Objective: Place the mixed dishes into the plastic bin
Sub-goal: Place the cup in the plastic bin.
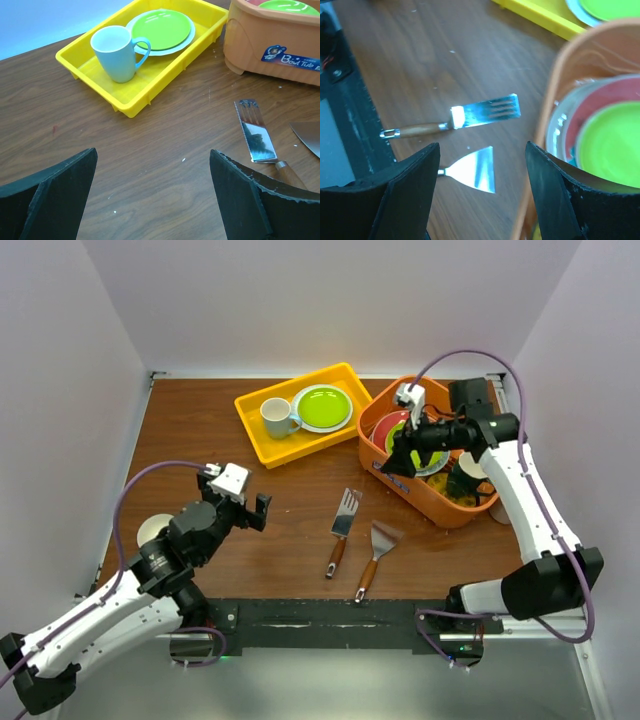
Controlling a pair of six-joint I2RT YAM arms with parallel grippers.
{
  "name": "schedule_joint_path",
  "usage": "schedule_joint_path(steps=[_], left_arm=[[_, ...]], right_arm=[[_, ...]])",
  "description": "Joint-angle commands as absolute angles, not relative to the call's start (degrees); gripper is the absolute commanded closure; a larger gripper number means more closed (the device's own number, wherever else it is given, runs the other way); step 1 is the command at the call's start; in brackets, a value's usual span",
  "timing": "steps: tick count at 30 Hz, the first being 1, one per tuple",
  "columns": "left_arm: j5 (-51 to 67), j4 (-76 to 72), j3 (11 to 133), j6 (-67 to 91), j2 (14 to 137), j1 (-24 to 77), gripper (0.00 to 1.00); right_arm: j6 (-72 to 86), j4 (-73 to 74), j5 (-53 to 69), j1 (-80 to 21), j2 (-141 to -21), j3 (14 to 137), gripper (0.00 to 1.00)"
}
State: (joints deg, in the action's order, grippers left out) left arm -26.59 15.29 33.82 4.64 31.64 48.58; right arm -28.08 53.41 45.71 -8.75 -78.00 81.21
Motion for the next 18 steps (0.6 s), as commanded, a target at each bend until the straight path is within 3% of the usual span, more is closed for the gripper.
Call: schedule_joint_path(steps=[1, 10, 18], left_arm=[[-28.21, 12.57, 33.22, 3.25, 32.78, 47.29, 0.00], [-28.65, 14.94, 34.71, 9.48, 33.23, 46.23, 0.00], [-32.15, 25.99, 37.35, 31.45, 32.78, 46.23, 0.00]], right_arm=[[-31.10, 52.73, 48.25, -15.36, -78.66, 81.65, 0.27], [-35.76, 50.37, 49.66, -25.22, -76.91, 74.63, 0.25], [-38.67, 46.59, 49.66, -25.66, -71.73, 66.45, 0.22]])
